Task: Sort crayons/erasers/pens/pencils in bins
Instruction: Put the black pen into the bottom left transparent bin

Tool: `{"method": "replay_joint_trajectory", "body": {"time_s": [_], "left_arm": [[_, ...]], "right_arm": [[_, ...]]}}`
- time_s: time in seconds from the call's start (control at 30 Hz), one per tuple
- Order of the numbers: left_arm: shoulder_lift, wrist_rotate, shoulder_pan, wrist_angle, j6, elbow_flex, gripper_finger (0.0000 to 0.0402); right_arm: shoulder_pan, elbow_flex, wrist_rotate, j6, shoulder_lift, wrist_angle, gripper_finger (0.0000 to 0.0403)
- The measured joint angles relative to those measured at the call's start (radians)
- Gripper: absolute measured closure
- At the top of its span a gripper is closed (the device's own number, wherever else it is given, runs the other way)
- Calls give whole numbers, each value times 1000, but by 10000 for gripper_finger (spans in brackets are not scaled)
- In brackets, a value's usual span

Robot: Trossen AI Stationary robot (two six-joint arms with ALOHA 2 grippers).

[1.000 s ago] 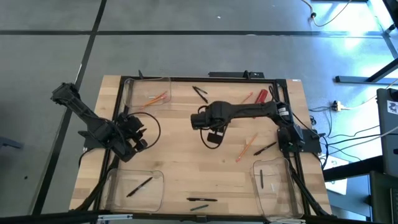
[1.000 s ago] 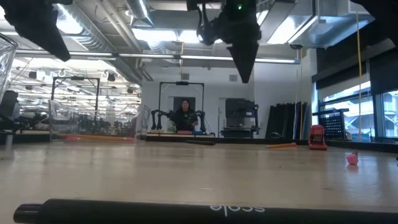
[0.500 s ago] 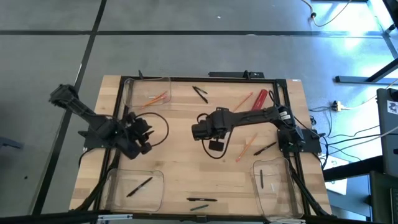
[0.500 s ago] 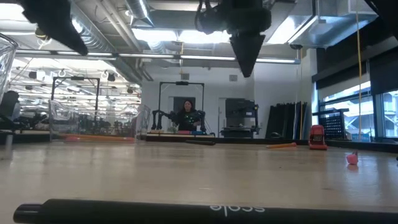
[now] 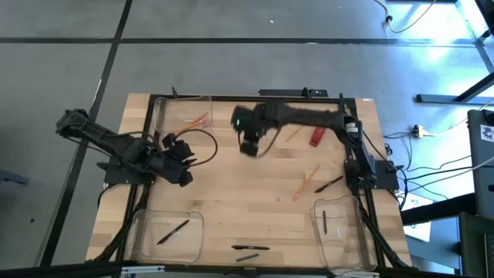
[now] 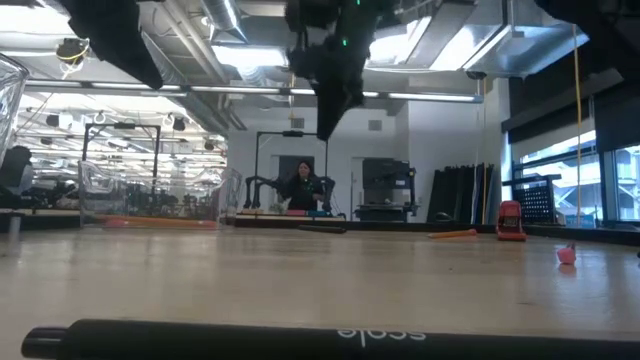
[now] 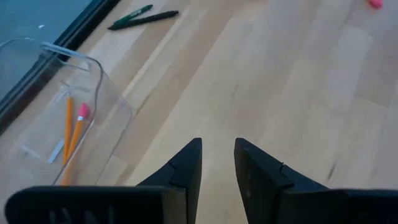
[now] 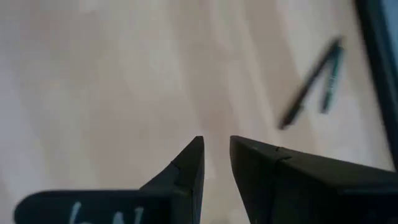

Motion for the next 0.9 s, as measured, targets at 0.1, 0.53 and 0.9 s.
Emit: {"method": "replay_joint_trajectory", "body": {"time_s": [0.1, 0.53, 0.9], "left_arm": [[-16, 1, 21, 2, 1, 0, 314], [-29, 6, 144, 41, 102, 0, 314], [-29, 96, 192, 61, 222, 0, 314]], "right_arm": [[-73, 0, -12, 16, 0, 3, 322], [-195, 0, -19, 56, 0, 15, 322], [-197, 0, -47, 6, 4, 53, 309]]}}
